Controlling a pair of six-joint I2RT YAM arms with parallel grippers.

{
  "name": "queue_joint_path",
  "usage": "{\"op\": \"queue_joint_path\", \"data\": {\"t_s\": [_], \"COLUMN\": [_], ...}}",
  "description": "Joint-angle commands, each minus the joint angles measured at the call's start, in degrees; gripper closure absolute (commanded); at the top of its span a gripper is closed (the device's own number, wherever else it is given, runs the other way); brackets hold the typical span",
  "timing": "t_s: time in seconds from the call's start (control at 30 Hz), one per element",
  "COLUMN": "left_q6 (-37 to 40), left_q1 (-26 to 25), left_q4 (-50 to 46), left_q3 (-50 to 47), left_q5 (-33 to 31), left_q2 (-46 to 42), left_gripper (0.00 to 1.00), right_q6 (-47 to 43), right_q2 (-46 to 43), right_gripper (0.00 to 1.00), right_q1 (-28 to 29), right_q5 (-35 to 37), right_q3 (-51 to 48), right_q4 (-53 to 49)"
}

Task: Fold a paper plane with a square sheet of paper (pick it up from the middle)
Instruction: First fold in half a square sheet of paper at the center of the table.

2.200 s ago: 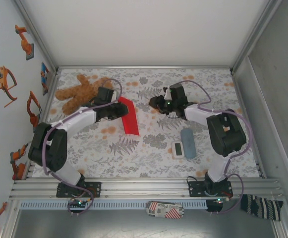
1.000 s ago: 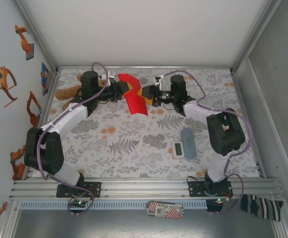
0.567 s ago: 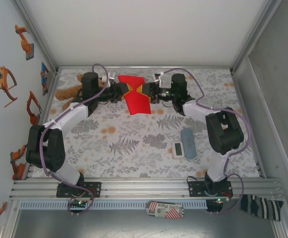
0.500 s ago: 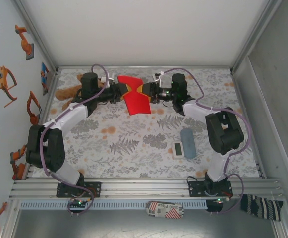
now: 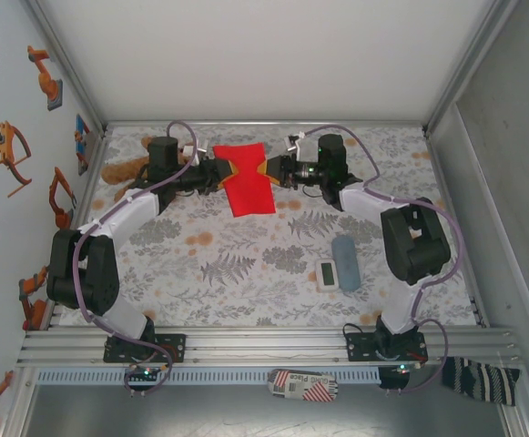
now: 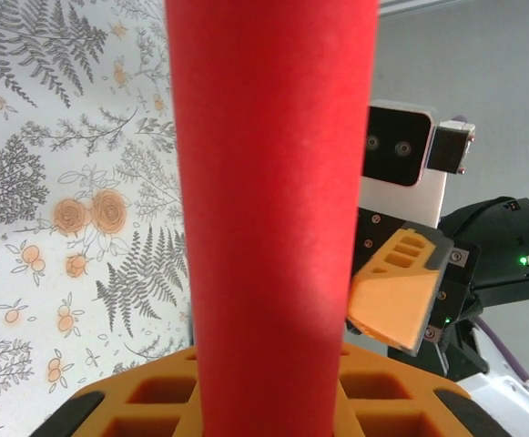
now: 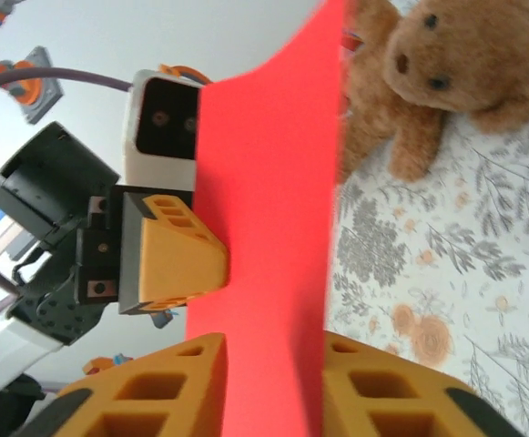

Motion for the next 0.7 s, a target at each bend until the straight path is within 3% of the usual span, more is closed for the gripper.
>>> {"op": "queue_joint_path", "data": {"t_s": [0.0, 0.13, 0.27, 0.33, 0.47, 0.57, 0.67], "left_q6": [2.31, 1.44, 0.47, 0.42, 2.46, 4.04, 4.81], "left_q1": [0.29, 0.29, 0.04, 0.07, 0.19, 0.20, 0.17], "left_q4": [-1.39, -0.31, 0.73, 0.43, -3.59, -7.01, -8.23], "left_q3": [-0.43, -0.76, -1.02, -1.11, -1.46, -1.99, -3.19], "left_q5": [1.18, 1.10, 1.03, 0.41, -3.93, -8.60, -12.15], "left_q2": [-1.19, -0.99, -0.90, -1.07, -1.50, -1.85, -2.71], "left_gripper": [0.74, 0.72, 0.67, 0.57, 0.29, 0.19, 0.13], "right_q6": [-11.06, -11.94, -8.48, -6.63, -5.08, -5.76, -9.97], "right_q2": [-4.40, -5.58, -5.84, -6.21, -7.08, -8.38, -10.13], "right_gripper": [0.79, 0.99, 1.00, 1.00, 1.00, 1.00, 1.00], "right_q1": [-0.27, -0.26, -0.25, -0.24, -0.48, -1.60, -3.44], "right_q5": [2.06, 2.36, 2.33, 2.93, 4.76, 6.49, 9.16], "right_q3": [2.65, 2.46, 1.45, 0.93, -0.26, -1.08, -0.10], "right_q4": [-13.58, -15.11, -11.28, -9.67, -9.53, -12.00, -20.77]}}
